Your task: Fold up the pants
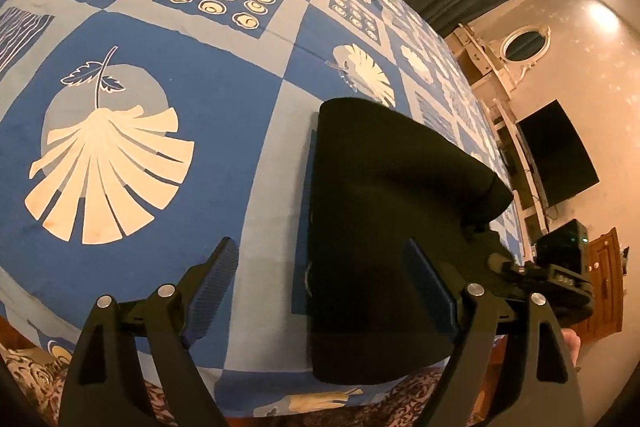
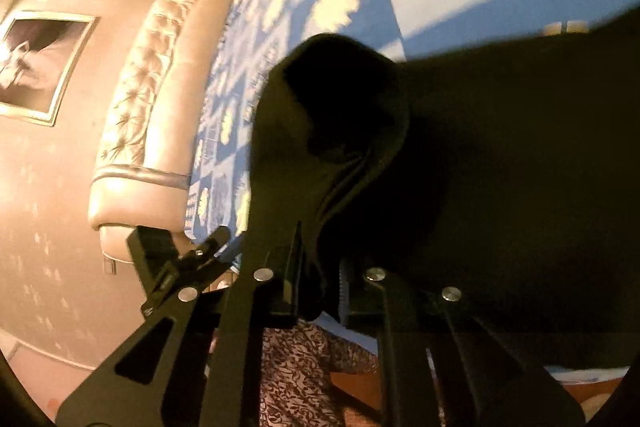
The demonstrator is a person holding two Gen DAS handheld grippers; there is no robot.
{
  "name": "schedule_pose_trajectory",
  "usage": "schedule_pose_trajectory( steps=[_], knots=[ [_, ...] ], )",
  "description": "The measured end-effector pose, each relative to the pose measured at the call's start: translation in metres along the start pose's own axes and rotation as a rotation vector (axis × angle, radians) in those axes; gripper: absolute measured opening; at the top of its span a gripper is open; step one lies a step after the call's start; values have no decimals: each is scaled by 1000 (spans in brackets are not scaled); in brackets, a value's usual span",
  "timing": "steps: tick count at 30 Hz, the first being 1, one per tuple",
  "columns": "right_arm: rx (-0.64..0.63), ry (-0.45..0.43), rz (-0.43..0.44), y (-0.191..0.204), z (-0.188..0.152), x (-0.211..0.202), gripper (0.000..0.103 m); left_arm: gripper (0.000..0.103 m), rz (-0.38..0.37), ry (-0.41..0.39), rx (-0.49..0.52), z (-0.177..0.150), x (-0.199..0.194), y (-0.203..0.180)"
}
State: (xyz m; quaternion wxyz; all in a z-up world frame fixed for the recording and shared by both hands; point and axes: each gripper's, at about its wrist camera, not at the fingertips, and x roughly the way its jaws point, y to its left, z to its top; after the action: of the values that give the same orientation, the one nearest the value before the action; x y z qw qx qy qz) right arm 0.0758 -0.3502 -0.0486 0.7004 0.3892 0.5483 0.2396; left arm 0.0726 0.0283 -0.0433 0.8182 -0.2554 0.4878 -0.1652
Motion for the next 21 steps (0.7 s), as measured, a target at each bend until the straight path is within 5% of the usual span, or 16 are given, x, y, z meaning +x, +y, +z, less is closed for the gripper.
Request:
schedule_pose_trajectory(
  steps=[12,21],
  knots=[
    [-16,-148,-25,-16,2,-97,11,83,-88,61,36,-15,14,-31],
    [47,-198,-89,-53,-5,-125,11,83,-97,100,97,-27,27,-55]
  ],
)
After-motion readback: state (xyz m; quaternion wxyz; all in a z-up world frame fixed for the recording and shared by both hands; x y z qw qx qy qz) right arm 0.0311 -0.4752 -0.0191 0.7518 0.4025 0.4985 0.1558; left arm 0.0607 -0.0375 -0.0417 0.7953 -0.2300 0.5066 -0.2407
